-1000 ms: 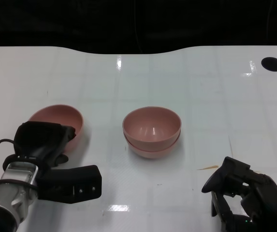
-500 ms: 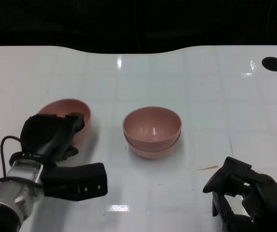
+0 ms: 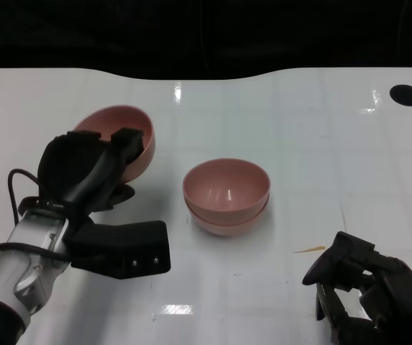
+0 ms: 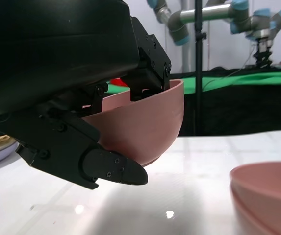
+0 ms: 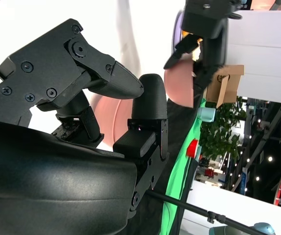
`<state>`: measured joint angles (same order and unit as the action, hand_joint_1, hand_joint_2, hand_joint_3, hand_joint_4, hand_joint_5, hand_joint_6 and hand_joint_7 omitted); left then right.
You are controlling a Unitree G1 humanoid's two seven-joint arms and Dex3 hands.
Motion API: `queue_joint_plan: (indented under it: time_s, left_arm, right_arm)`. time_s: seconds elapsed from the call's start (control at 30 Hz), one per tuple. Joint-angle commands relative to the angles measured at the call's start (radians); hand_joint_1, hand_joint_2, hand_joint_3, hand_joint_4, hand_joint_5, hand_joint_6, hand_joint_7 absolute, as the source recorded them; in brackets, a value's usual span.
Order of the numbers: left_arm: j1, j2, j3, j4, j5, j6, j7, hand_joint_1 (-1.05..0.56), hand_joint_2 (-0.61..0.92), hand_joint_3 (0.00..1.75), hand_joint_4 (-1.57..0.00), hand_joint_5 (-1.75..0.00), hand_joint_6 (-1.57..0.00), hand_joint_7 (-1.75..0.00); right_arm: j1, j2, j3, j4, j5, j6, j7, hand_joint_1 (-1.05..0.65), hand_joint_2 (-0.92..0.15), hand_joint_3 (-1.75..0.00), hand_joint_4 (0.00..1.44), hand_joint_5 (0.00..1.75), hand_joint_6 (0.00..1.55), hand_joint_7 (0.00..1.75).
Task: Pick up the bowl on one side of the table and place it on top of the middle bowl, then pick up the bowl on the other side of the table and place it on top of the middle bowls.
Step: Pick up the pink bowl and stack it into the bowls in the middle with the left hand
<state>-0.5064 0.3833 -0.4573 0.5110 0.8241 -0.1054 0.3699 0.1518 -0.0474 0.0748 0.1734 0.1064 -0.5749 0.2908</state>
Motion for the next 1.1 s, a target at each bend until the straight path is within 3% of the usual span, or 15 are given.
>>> queue_joint_plan:
  time_s: [0.03,0.13,0.53,1.1]
  left_arm:
    - [0.009,0.024,0.030,-0.069,-0.037,-0.028,-0.056,-0.21,0.64,0.81,-0.88,-1.75,-0.63,-1.74]
    - [0.004,0.022,0.044,-0.112,-0.061,-0.052,-0.098,-0.24,0.59,1.00,-0.90,-1.75,-0.65,-1.75]
    - [-0.040,0.001,0.068,-0.129,-0.158,-0.250,-0.172,-0.24,0.48,1.17,-0.91,-1.75,-0.73,-1.73]
    - [-0.136,-0.035,0.042,-0.052,-0.184,-0.382,-0.340,-0.20,0.44,1.12,-0.90,-1.75,-0.74,-1.75]
  right_arm:
    - [-0.004,-0.013,-0.014,-0.002,0.005,-0.001,0.000,-0.20,-0.55,-1.11,0.78,1.75,0.74,1.47]
    - [-0.005,-0.012,-0.014,-0.002,0.003,-0.002,-0.001,-0.20,-0.55,-1.11,0.78,1.75,0.74,1.48]
    - [-0.003,-0.010,-0.009,-0.004,-0.003,0.005,-0.003,-0.20,-0.54,-1.12,0.77,1.75,0.74,1.47]
    - [-0.004,-0.012,-0.009,-0.002,-0.018,0.007,-0.006,-0.20,-0.54,-1.13,0.77,1.75,0.74,1.47]
